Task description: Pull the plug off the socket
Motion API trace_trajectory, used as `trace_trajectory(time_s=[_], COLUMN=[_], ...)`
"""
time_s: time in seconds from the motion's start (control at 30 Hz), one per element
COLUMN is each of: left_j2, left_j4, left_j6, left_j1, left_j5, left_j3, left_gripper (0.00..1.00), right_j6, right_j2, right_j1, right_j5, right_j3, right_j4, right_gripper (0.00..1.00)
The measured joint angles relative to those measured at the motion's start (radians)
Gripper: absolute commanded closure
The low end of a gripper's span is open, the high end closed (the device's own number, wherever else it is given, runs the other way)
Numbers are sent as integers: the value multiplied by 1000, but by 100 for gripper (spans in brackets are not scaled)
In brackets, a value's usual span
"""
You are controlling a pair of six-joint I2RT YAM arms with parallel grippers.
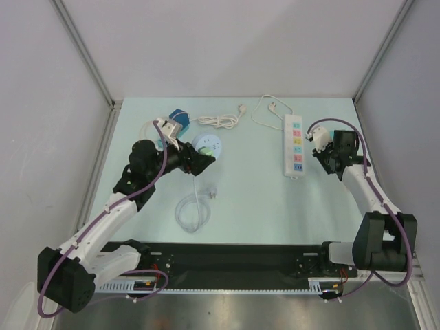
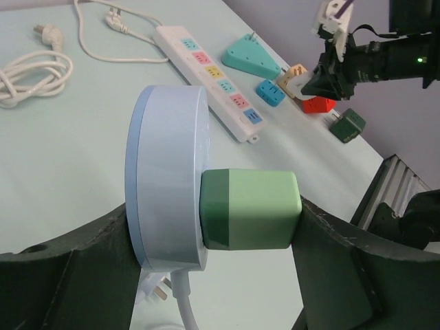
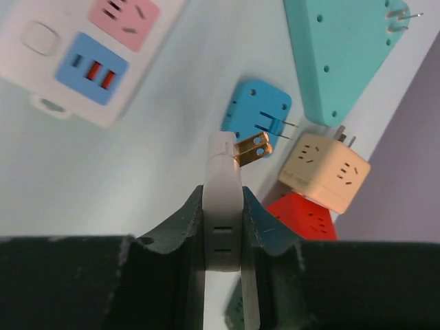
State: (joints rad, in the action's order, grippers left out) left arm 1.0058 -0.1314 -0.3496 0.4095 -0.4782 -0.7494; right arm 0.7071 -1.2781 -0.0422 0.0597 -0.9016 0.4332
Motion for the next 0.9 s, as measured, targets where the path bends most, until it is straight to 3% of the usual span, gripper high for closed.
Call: trace_trajectory(time_s=[0.17,0.67,0.9], left_j2=[-1,32,37], left_j4=[26,-10,-22], left_j6=[11,-43,-51], left_j1=[-8,-65,-65], left_j5=[-31,-218,-259], left_j3=[2,2,2], left_gripper=[100,100,100], right_j6=[90,215,201], right_j2=[-89,-185,-194], right_j1=[-11,-13,-13], right_j5=[-93,-248,-226], right_j3=[53,201,200], right_j4=[-85,-271,-253], right_gripper=[89,58,32])
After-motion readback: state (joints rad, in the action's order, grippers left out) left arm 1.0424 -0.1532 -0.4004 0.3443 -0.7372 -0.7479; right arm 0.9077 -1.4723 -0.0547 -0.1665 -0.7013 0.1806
